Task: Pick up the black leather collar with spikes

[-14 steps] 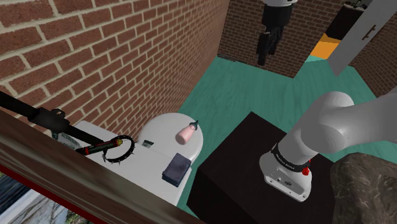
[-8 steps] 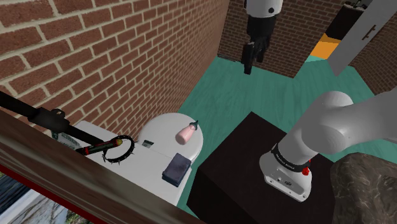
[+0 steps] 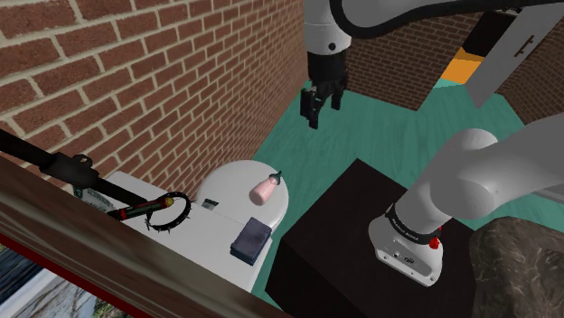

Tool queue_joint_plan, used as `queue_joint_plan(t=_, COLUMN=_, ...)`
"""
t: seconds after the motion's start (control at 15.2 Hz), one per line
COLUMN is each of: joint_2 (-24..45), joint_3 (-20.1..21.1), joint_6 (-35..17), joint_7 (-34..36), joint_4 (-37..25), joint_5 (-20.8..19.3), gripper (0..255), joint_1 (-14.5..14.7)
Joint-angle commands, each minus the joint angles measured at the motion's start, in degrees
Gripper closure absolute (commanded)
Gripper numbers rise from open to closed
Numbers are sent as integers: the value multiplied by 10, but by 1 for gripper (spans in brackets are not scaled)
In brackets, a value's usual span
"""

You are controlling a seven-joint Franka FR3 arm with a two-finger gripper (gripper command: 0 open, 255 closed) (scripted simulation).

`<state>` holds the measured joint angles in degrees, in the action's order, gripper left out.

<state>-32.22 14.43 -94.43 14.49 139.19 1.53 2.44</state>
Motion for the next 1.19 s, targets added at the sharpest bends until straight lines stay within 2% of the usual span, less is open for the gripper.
queue_joint_plan(t=0.0, joint_2=35, joint_3=26, joint_6=-23, joint_7=35, joint_4=-10, joint_5=8, gripper=0, joint_1=4)
queue_joint_plan(t=0.26, joint_2=112, joint_3=72, joint_6=-63, joint_7=102, joint_4=-39, joint_5=9, gripper=0, joint_1=8)
queue_joint_plan(t=0.53, joint_2=200, joint_3=113, joint_6=-96, joint_7=174, joint_4=-81, joint_5=-8, gripper=0, joint_1=10)
queue_joint_plan(t=0.86, joint_2=323, joint_3=150, joint_6=-123, joint_7=270, joint_4=-152, joint_5=-54, gripper=0, joint_1=21)
queue_joint_plan(t=1.12, joint_2=428, joint_3=161, joint_6=-129, joint_7=345, joint_4=-224, joint_5=-104, gripper=0, joint_1=44)
